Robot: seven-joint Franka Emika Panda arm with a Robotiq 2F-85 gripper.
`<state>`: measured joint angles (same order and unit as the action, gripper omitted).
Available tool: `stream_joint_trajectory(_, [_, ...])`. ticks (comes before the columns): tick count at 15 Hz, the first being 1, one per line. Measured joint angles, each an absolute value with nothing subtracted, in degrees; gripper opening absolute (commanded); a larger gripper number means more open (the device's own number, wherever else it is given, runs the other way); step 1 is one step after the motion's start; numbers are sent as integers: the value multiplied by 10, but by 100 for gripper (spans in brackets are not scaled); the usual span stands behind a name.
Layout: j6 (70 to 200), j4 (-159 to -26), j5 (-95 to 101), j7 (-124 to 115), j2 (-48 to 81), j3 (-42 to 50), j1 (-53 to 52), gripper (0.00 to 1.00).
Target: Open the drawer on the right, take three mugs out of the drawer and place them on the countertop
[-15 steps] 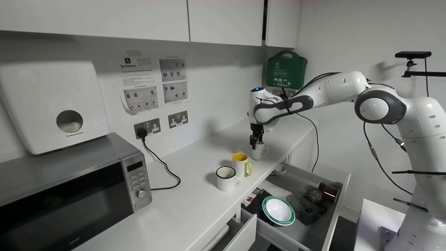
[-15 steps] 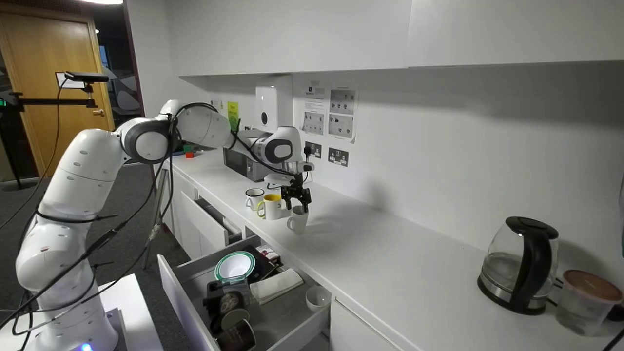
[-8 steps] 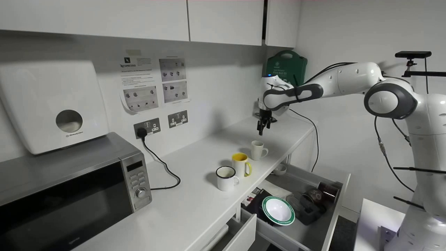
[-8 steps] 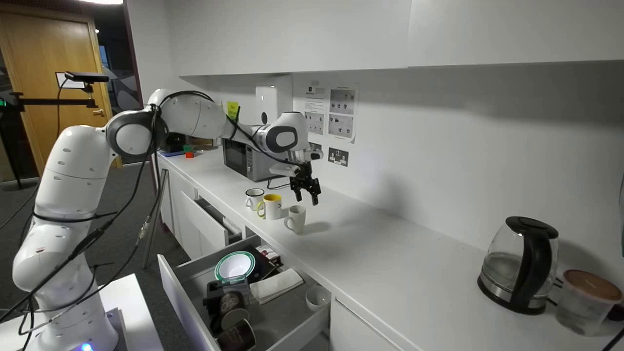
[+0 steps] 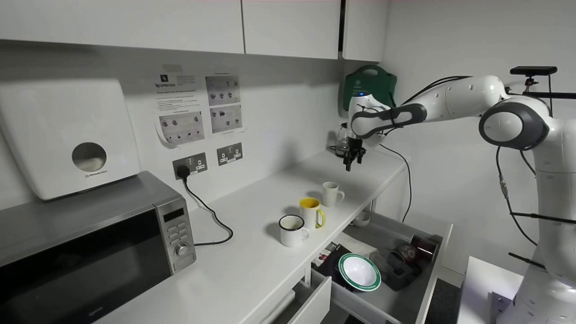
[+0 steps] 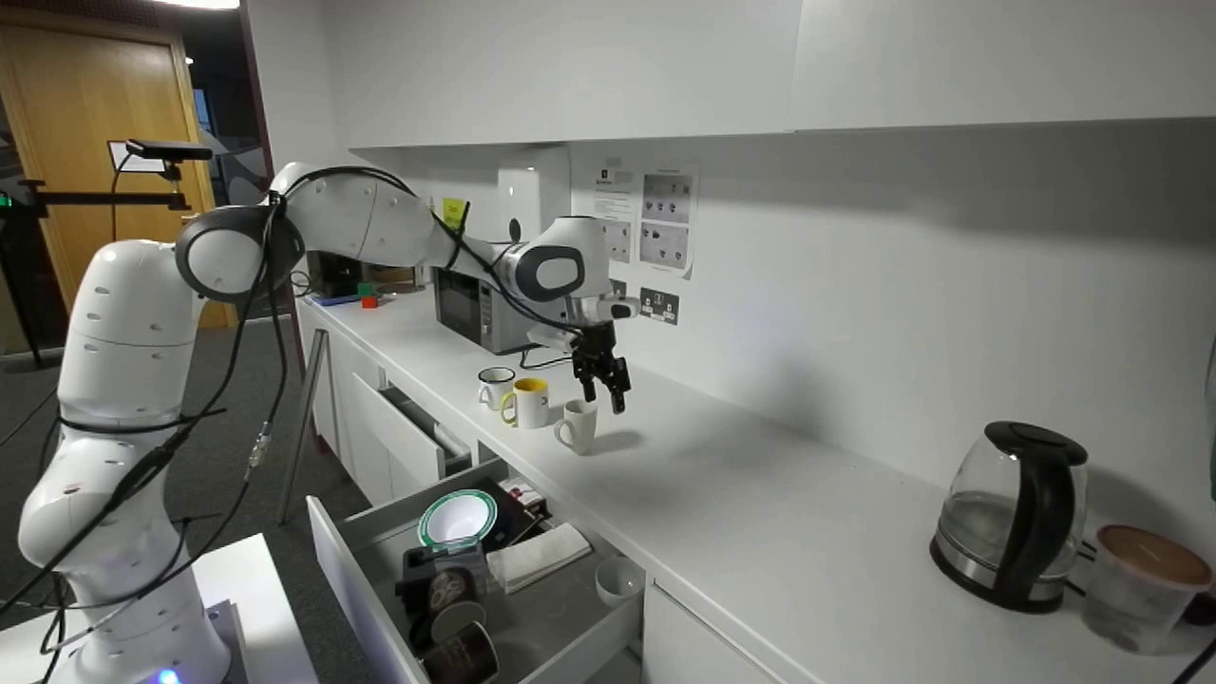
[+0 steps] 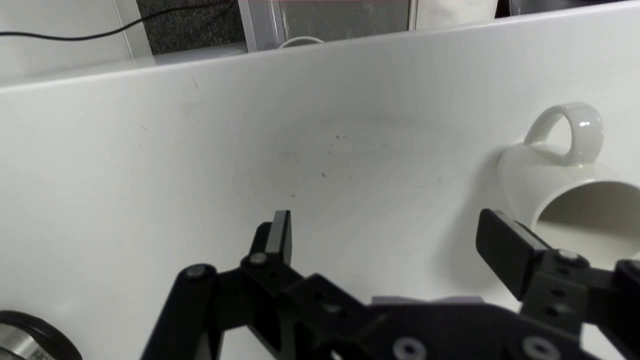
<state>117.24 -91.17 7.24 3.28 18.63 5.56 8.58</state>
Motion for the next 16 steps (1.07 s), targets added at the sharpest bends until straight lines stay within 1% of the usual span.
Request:
stream_joint_trajectory(3, [1202,-972,72,-30,155,62,85,100])
stream_joint_trajectory(7, [1275,-1086,73,-81,95,65,84,100])
stream_joint_trajectory(13, [1427,-1266,93,-84,7,86,85,100])
stream_joint_trajectory(16, [1488,-1335,106,-64,-18,97,91,100])
